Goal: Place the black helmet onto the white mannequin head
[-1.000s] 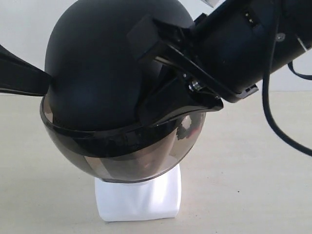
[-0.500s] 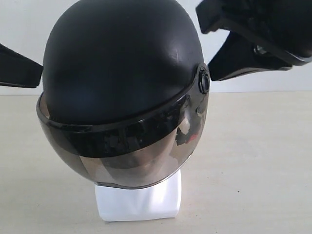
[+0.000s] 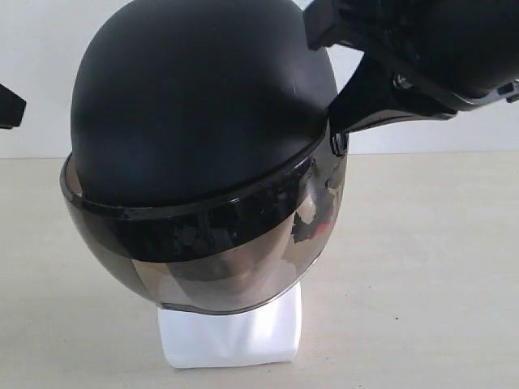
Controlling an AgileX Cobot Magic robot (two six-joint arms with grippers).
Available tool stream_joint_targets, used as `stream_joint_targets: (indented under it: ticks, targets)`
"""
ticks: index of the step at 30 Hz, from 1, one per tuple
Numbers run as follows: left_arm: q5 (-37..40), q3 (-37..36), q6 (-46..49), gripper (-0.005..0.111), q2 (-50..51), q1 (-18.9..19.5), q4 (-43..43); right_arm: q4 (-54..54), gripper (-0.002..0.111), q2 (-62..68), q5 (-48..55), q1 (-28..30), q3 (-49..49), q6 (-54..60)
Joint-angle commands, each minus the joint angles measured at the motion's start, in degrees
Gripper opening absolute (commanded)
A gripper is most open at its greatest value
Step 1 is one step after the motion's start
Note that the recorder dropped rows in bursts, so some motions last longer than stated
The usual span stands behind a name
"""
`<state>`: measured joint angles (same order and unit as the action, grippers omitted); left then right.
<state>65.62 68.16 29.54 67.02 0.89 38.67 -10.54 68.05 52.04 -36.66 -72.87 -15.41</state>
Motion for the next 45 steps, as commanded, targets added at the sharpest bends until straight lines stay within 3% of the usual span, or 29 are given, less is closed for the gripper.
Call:
stream_joint_targets:
  ticks: [1,13,30,34,37,45]
  targets:
    - [-1.42,0.22,1.15,0.004,4.74,0.18,0.97,-3.03,0.0,0.01,-1.33,0.13,0.17,1.86]
    - [1.43,0.22,9.21,0.004,8.61,0.04,17.35,-0.35,0.0,4.73,-1.88,0.13,0.17,0.87]
    - [4.34,0.22,8.71,0.004,8.61,-0.34,19.42,5.81,0.0,7.51,-8.43,0.13,-0.07,-1.01]
    - [4.34,0.22,8.71,0.004,8.61,-2.03,19.42,5.81,0.0,7.51,-9.2,0.13,-0.16,-1.01]
    - [4.34,0.22,8.71,0.004,8.61,-3.65,17.25,5.81,0.0,7.51,-9.49,0.13,-1.01,-1.01]
    - [4.34,0.08,6.52,0.004,8.61,-3.49,12.07,6.03,0.0,6.83,-6.63,0.13,-3.36,-0.97]
